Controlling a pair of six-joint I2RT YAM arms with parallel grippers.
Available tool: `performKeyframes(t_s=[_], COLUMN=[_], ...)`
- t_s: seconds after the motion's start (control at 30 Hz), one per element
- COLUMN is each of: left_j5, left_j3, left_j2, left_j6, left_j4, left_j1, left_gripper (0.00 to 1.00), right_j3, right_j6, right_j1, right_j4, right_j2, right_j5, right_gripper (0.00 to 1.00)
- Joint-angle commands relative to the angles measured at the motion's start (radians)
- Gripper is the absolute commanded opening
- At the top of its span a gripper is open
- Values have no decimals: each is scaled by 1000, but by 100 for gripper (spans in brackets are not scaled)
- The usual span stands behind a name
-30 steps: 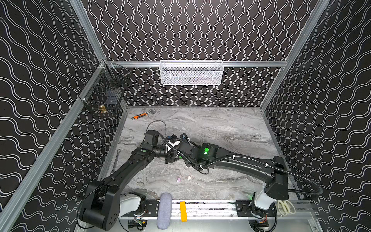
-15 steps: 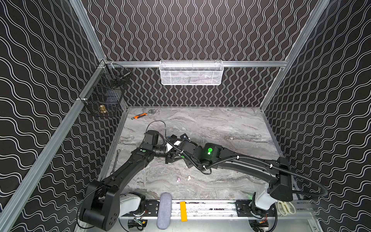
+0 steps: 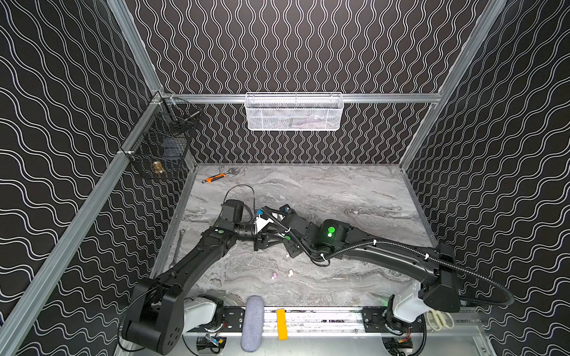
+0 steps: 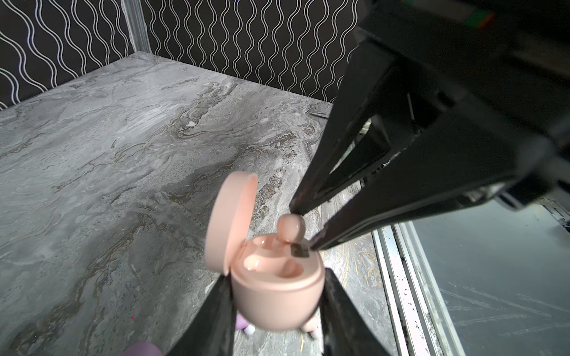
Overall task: Insert wireless bluetooth earbuds into charging case
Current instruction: Insert the wireless bluetooth earbud into the charging case.
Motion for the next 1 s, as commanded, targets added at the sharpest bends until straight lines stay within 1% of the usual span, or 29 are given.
performKeyframes(t_s=[0.0,0.4,0.6,0.77,0.83,0.9,0.97], left_j5=[34,68,75,67,65,56,54], left_j3=[8,7,5,3,1,4,2], left_j2=[-4,-6,-4,-4,0,3,5], left_j6=[-14,-24,-23,-17,-16,-15,-14], left_j4=[55,62,62,62,62,64,67], left_j1=[1,3,3,3,3,3,2], left_gripper=[26,25,25,25,25,25,25], right_j3=[-17,-67,-63,-35,-39,-46,-53], right_j6=[10,2,-3,-1,-9,-6,6], right_j1=[-12,-45,-50,-49,-50,-49,-50], right_j4=[53,109,109,75,80,74,58], right_j2=[-18,-70,-75,-86,-111,-130,-150], right_j5=[-47,-100,-99,-87,-89,-83,-76], right_gripper=[23,24,24,24,26,34,36])
